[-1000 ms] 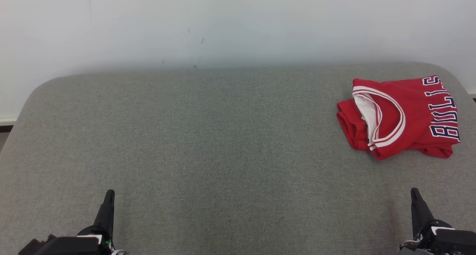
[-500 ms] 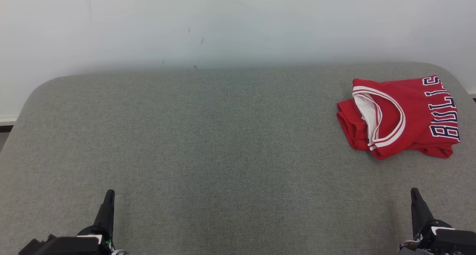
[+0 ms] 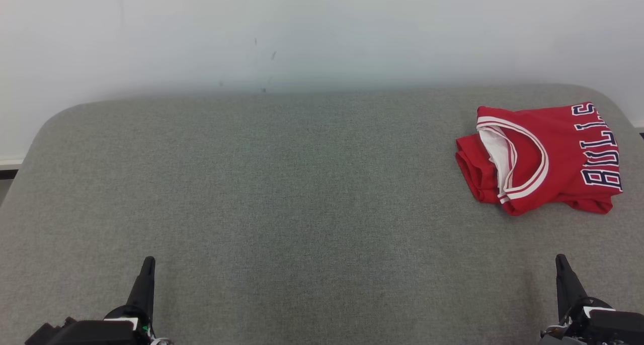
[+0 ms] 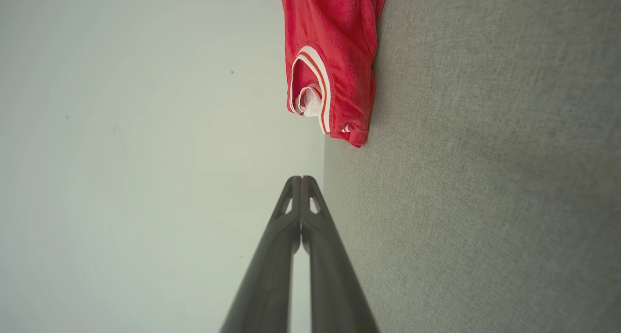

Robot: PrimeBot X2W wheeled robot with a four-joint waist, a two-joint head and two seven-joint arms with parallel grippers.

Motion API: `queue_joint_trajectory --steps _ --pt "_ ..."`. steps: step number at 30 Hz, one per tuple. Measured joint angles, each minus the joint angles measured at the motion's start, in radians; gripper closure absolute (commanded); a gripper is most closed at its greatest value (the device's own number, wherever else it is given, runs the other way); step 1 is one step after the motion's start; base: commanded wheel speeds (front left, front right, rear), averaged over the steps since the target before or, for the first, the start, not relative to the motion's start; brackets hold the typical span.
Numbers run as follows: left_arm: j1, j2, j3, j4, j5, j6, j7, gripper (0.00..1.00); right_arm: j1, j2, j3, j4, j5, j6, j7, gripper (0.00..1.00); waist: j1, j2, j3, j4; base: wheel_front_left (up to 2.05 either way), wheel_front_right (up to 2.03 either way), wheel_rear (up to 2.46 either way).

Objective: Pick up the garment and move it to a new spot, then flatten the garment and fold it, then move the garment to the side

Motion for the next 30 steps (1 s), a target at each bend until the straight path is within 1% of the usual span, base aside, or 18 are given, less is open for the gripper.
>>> queue_joint_trajectory --steps 30 --pt "0.0 0.0 0.0 0.0 0.0 0.0 0.0 1.0 0.0 0.0 0.0 0.0 0.0 0.0 0.0 1.0 0.0 0.0 0.0 0.0 0.0 0.0 0.0"
